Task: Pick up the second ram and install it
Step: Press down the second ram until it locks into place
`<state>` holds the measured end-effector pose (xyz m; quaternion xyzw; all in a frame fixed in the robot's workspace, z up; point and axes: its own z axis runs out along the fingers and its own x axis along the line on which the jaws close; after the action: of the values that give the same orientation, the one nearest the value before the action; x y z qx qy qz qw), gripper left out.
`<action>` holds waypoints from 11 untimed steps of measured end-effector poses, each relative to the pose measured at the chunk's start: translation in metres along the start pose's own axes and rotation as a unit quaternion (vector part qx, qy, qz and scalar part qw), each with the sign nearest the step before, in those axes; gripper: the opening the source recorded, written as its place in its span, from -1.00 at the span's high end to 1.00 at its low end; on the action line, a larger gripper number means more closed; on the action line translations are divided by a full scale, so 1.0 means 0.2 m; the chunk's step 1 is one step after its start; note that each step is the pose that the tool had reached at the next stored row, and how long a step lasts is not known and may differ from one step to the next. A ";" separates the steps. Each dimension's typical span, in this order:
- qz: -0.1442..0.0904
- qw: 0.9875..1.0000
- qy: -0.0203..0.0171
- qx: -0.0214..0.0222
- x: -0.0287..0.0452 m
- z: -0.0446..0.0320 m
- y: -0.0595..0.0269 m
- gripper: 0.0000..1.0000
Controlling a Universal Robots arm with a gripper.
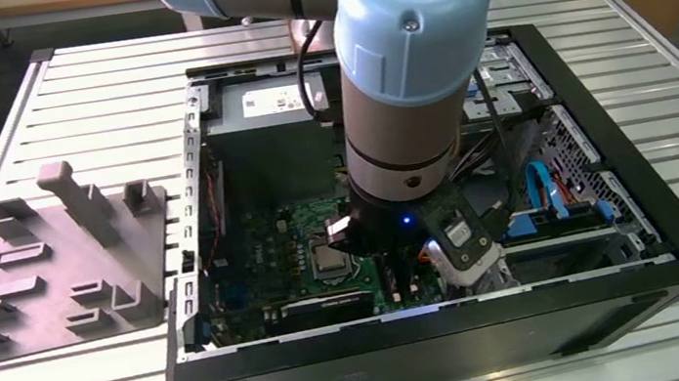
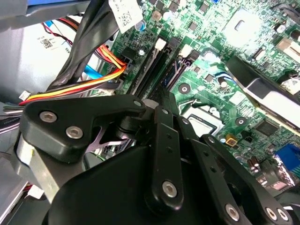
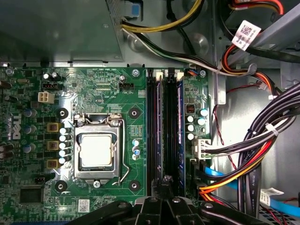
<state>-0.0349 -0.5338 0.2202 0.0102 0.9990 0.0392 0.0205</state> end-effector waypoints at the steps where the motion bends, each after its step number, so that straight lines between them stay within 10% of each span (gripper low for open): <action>1: 0.000 1.000 0.000 0.000 0.000 0.001 0.000 0.80; 11: 0.000 1.000 0.000 0.000 0.000 0.013 -0.001 0.80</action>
<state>-0.0348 -0.5337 0.2177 0.0103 0.9990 0.0394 0.0206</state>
